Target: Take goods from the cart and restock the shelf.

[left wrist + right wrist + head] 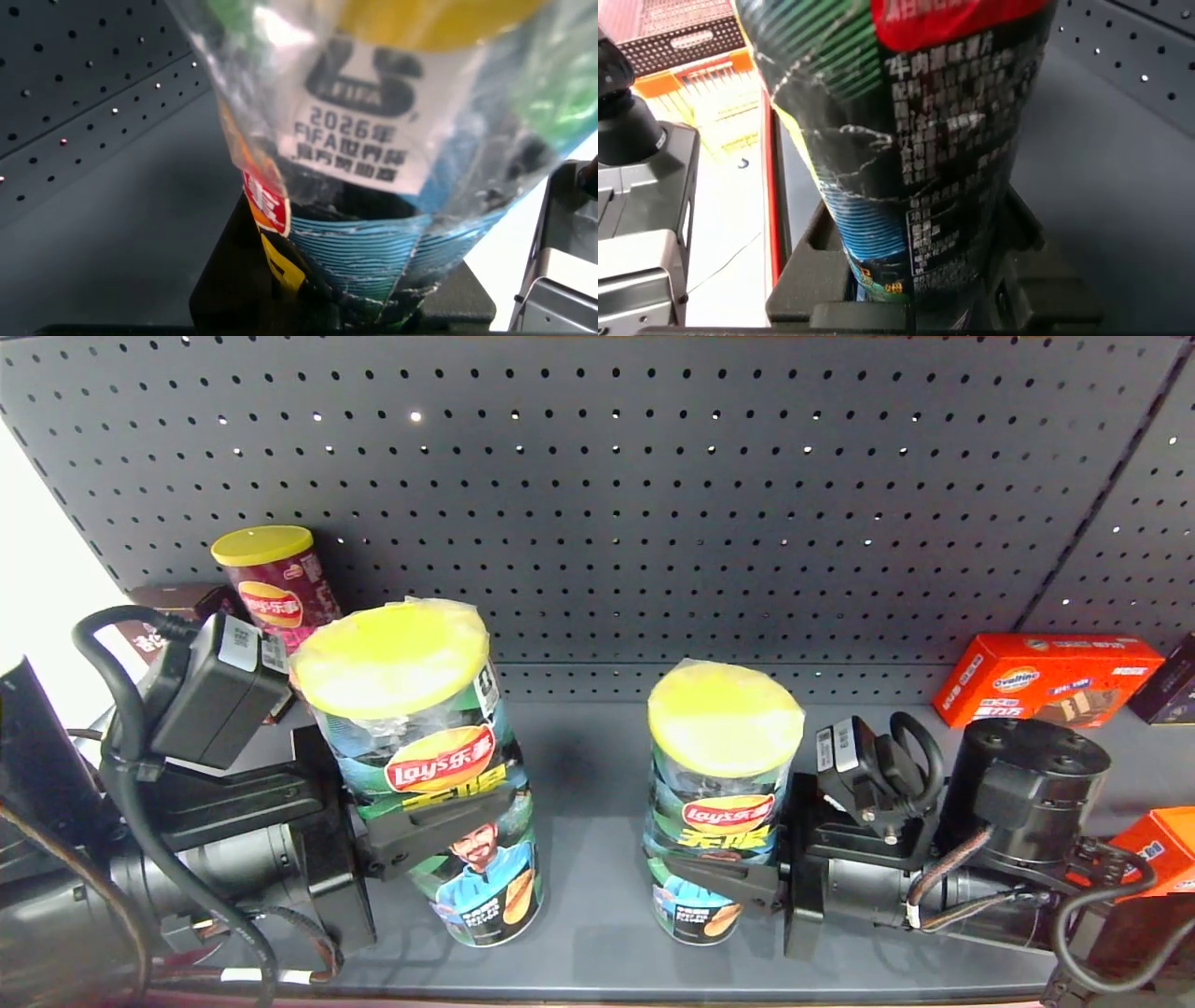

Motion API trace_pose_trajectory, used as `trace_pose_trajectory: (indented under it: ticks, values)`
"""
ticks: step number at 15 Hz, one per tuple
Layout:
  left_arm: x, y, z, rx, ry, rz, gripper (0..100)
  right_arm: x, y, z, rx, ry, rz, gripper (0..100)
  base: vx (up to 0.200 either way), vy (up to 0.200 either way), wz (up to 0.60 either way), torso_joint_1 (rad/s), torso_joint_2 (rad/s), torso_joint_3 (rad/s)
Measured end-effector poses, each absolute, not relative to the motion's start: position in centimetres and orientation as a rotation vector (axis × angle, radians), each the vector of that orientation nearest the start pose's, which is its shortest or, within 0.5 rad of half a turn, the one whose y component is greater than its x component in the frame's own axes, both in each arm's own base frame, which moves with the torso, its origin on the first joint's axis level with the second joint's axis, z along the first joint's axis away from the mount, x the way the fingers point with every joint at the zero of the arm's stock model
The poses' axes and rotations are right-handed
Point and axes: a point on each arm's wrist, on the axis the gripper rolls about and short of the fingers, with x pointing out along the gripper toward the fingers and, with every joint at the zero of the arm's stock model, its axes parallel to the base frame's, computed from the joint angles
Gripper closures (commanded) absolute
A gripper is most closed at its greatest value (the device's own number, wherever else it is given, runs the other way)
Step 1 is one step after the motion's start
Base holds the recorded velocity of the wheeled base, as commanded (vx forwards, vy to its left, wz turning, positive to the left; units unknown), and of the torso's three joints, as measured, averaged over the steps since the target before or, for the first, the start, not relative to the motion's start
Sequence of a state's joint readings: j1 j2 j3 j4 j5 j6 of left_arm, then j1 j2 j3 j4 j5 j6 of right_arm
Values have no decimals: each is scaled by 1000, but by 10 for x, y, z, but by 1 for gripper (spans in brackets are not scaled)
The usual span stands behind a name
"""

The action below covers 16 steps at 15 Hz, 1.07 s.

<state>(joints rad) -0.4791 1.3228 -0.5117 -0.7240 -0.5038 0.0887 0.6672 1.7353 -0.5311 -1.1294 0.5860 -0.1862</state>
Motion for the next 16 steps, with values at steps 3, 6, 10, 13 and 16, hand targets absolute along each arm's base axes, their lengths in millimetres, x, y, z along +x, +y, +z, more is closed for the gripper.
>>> trace_pose_trajectory:
  ticks: [3,6,10,13,16]
  values:
    - [172,-101,205,79,58,-985,100,212,187,150,-171,-32,1251,100,0,0,0,0,0,0]
    - [171,-101,205,79,57,-986,100,209,188,147,-176,-14,1242,0,0,0,0,0,0,0]
    - [171,-101,205,80,55,-986,100,208,184,151,-177,-28,1234,0,0,0,0,0,0,0]
    - [170,-101,205,80,54,-987,100,202,173,158,-175,-51,1215,0,0,0,0,0,0,0]
    - [167,-99,206,80,46,-986,100,191,151,174,-173,-101,1169,0,0,0,0,0,0,0]
